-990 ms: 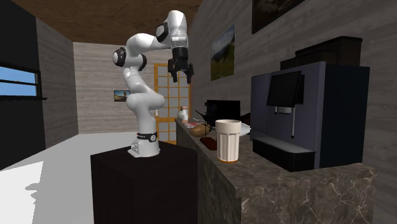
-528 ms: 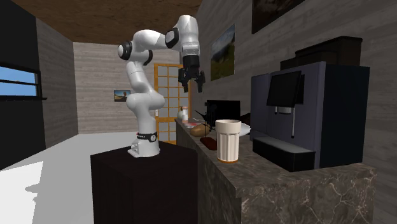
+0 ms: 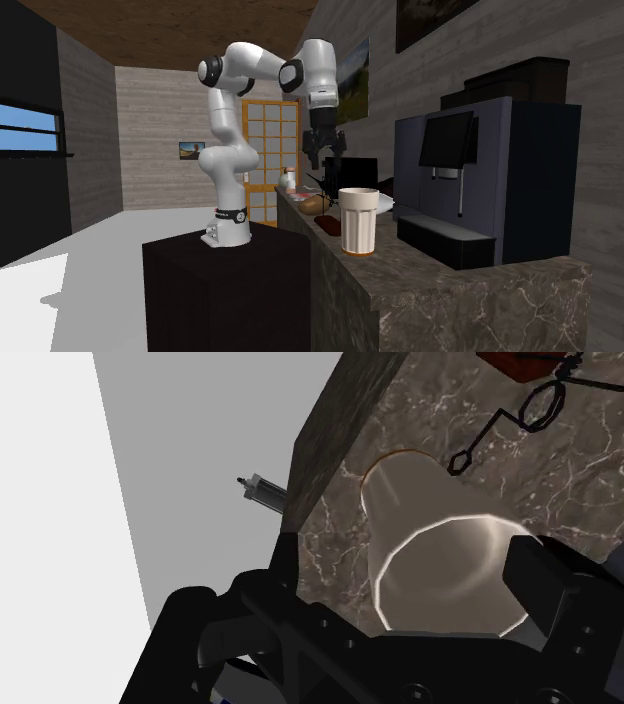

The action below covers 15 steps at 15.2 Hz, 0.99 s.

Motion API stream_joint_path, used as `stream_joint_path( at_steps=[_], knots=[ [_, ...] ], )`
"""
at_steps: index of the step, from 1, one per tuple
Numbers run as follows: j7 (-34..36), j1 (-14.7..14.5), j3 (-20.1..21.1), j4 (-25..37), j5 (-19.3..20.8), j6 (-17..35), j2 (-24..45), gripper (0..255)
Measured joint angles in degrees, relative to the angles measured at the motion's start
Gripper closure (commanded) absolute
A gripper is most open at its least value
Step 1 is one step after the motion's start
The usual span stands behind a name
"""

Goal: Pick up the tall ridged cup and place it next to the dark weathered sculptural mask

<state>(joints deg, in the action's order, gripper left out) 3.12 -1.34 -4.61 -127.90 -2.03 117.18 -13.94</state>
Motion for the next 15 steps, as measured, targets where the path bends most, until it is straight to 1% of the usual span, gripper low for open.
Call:
stream_joint_path(
  at_steps=[3,6,9,13,15],
  knots=[
    [0.5,-0.2,-0.1,3.5,-1.4,3.0,7.1,0],
    [0.3,-0.1,-0.4,6.7,-2.6,4.5,12.6,0],
    [0.1,-0.1,-0.4,6.8,-3.1,6.3,14.6,0],
    [-0.3,-0.1,-0.4,5.0,-3.5,9.5,16.0,0],
    [-0.3,-0.2,-0.3,4.9,-3.6,10.2,16.6,0]
  ],
)
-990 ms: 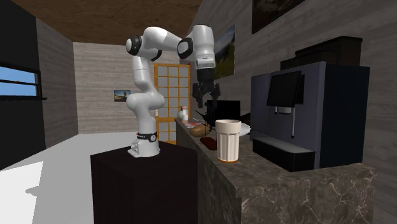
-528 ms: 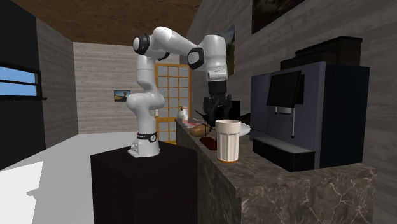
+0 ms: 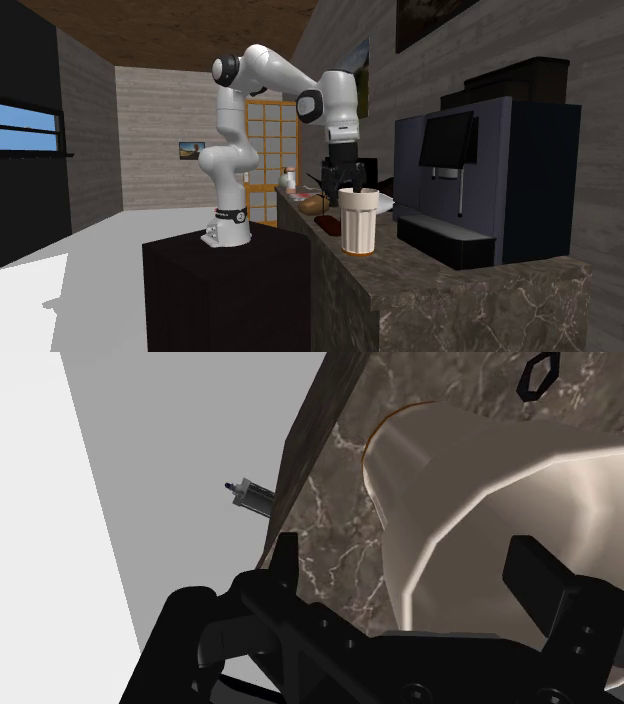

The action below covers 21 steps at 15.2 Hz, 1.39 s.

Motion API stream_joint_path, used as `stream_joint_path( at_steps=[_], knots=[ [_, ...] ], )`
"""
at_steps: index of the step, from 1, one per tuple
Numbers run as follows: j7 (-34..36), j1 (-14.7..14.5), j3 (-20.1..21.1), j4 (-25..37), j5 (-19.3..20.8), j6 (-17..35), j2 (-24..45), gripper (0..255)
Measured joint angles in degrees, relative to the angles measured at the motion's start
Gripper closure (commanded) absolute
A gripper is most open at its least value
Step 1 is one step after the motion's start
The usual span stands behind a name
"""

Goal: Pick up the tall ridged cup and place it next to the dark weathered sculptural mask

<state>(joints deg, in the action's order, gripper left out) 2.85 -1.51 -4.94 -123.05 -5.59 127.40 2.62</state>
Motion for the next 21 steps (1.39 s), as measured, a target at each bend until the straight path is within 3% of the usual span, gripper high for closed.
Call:
stream_joint_path(
  at_steps=[5,6,16,21],
  knots=[
    [0.0,0.0,0.0,-0.1,0.0,0.2,0.1,0],
    [0.0,0.0,0.0,-0.1,0.0,0.2,0.1,255],
    [0.0,0.0,0.0,0.0,0.0,0.2,0.1,255],
    [0.5,-0.1,0.0,1.4,0.3,-2.6,-1.2,255]
  ],
)
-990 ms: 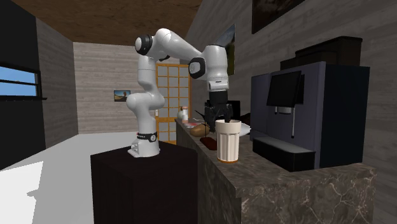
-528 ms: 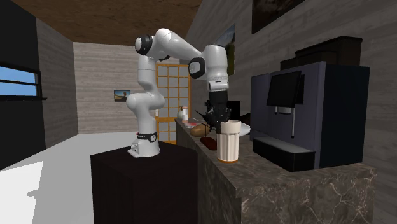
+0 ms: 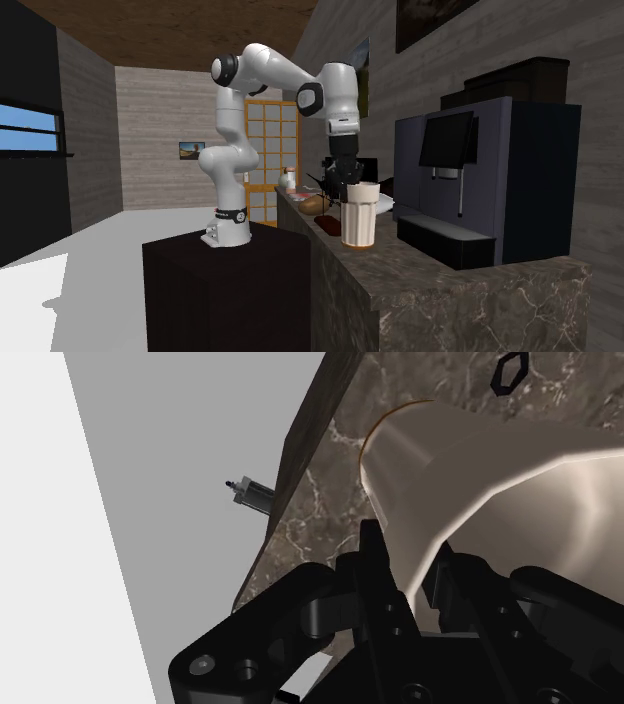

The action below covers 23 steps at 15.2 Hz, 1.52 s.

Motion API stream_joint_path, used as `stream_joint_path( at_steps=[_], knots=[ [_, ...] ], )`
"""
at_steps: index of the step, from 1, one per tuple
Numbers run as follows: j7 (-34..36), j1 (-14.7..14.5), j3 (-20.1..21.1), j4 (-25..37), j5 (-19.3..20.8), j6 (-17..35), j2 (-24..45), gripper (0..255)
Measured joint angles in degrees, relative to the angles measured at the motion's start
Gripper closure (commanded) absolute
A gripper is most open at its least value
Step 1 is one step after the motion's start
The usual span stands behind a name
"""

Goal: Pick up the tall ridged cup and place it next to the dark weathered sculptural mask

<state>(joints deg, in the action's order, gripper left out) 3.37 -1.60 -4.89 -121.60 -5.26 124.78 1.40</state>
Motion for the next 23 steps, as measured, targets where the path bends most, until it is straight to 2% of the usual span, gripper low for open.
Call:
stream_joint_path(
  at_steps=[23],
  knots=[
    [1.5,0.1,-0.1,12.7,1.1,-17.1,-4.5,255]
  ],
)
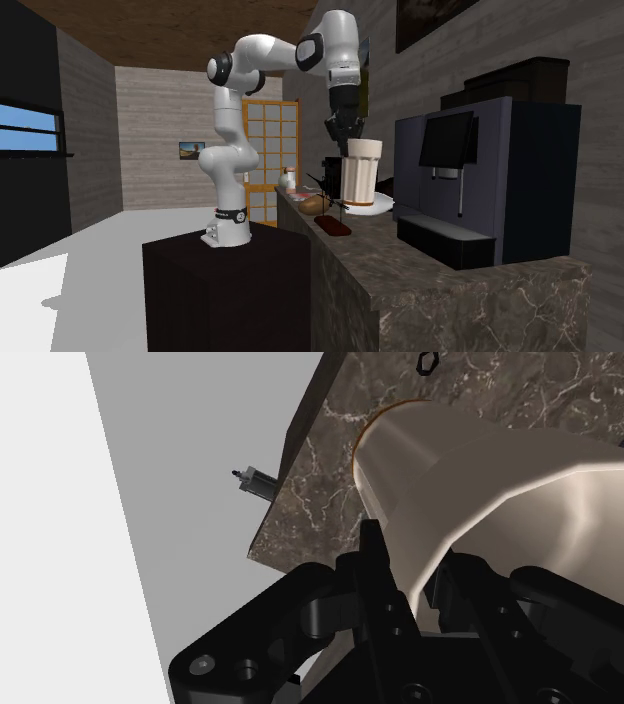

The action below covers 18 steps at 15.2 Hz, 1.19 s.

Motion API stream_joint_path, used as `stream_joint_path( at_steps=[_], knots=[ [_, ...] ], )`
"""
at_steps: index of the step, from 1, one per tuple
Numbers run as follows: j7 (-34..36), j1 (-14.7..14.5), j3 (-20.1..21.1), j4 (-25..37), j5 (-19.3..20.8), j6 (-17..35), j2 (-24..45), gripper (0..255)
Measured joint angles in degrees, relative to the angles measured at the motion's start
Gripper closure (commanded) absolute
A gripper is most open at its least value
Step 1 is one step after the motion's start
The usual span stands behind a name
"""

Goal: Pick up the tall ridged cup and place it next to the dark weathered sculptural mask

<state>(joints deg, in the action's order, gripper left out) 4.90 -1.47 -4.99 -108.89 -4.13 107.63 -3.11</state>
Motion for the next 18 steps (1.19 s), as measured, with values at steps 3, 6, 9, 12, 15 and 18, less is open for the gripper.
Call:
stream_joint_path(
  at_steps=[3,6,9,12,15,18],
  knots=[
    [0.2,0.0,0.0,2.1,0.1,-2.4,-0.3,255],
    [0.3,0.0,0.0,4.7,0.1,-4.7,-0.1,255],
    [0.4,0.0,0.0,6.9,0.1,-6.8,0.1,255],
    [0.5,0.1,-0.1,9.3,0.1,-9.2,0.0,255],
    [0.7,0.1,-0.1,12.1,0.1,-11.7,0.4,255],
    [0.9,0.0,-0.1,14.9,0.1,-14.0,0.9,255]
  ],
)
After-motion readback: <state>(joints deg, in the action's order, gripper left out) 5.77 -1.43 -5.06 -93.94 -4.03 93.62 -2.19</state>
